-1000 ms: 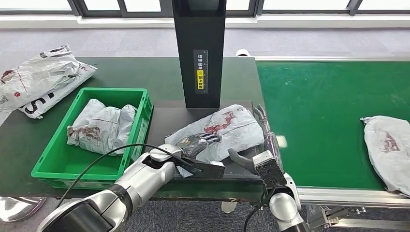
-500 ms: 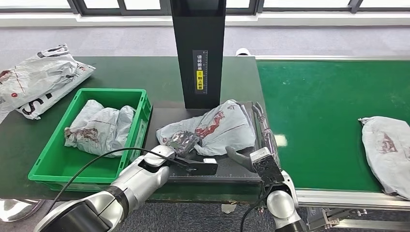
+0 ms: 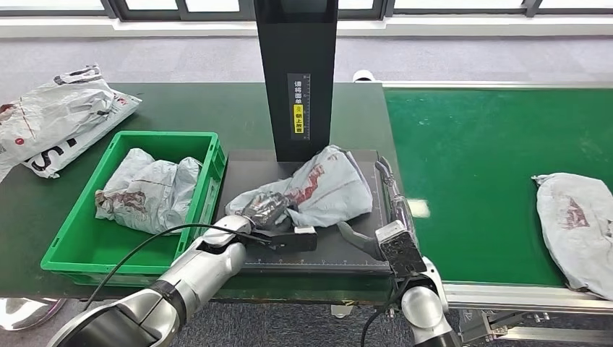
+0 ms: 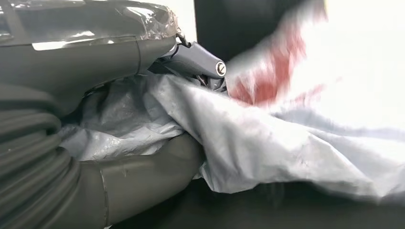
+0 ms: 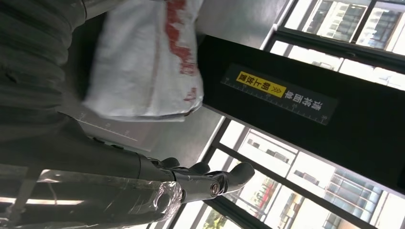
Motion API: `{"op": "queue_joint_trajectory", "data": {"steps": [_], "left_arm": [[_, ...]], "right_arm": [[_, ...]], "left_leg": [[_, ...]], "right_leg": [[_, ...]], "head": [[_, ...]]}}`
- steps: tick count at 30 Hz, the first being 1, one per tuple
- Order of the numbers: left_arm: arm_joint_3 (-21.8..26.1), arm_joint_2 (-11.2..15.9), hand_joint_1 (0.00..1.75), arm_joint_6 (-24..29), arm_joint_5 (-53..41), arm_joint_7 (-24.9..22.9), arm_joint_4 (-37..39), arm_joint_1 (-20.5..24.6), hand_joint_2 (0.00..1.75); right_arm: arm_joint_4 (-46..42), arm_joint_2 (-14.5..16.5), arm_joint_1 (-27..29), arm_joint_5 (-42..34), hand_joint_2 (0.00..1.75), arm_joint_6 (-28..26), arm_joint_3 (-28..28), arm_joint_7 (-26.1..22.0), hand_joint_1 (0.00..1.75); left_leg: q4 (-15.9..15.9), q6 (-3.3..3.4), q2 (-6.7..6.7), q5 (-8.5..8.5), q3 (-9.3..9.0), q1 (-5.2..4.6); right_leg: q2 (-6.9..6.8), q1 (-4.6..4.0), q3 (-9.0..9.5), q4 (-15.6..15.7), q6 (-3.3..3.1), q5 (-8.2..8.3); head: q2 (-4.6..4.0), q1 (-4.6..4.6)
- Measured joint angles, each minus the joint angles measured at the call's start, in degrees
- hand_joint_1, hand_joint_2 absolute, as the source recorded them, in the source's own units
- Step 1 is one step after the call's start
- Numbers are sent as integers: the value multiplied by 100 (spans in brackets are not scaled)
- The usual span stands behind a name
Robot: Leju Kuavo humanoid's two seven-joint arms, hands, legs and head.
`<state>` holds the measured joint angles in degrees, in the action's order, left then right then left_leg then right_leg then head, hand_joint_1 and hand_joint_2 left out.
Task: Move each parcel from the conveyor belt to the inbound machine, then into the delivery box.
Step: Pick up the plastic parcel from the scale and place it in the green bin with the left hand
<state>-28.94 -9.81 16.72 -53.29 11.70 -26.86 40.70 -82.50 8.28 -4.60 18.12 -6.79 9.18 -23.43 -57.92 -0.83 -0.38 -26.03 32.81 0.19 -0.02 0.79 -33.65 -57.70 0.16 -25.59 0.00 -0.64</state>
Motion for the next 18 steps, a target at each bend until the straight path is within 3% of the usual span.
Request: {"op": "queue_joint_trajectory", "data": {"steps": [2,6,10,13,18], "left_arm": [[263,76,175,325,41,-104,-342,-49,175],[622,177,175,395,-12,-225,-886,-164,175],[1023,309,175,1600,-304,-532,-1570,-444,175],[1615,517,175,2261,-1137,-1049,-2560,-827,175],[2920,775,175,2339,-2263,-1306,-3910,-1564,175]], "right_arm": [[-98,0,123,0,175,-30,-51,5,0],[-232,0,251,0,175,-60,-105,5,0],[-299,0,328,-20,175,-150,-131,8,0],[-329,-1,438,-85,175,-285,-210,-34,0],[-413,-4,661,-168,175,-386,-377,-148,0]], "left_leg": [[0,0,0,0,8,0],[0,-1,1,0,16,0],[0,-1,9,0,25,1],[2,-4,24,-4,24,1],[6,-12,39,-10,28,1]], "right_leg": [[0,0,-7,0,0,0],[0,0,-15,0,0,0],[9,0,-25,-1,-1,1],[26,-1,-31,-2,-2,0],[38,-10,-45,-2,-9,-5]], "head": [[0,1],[0,1],[0,1],[0,0],[0,-1]]}}
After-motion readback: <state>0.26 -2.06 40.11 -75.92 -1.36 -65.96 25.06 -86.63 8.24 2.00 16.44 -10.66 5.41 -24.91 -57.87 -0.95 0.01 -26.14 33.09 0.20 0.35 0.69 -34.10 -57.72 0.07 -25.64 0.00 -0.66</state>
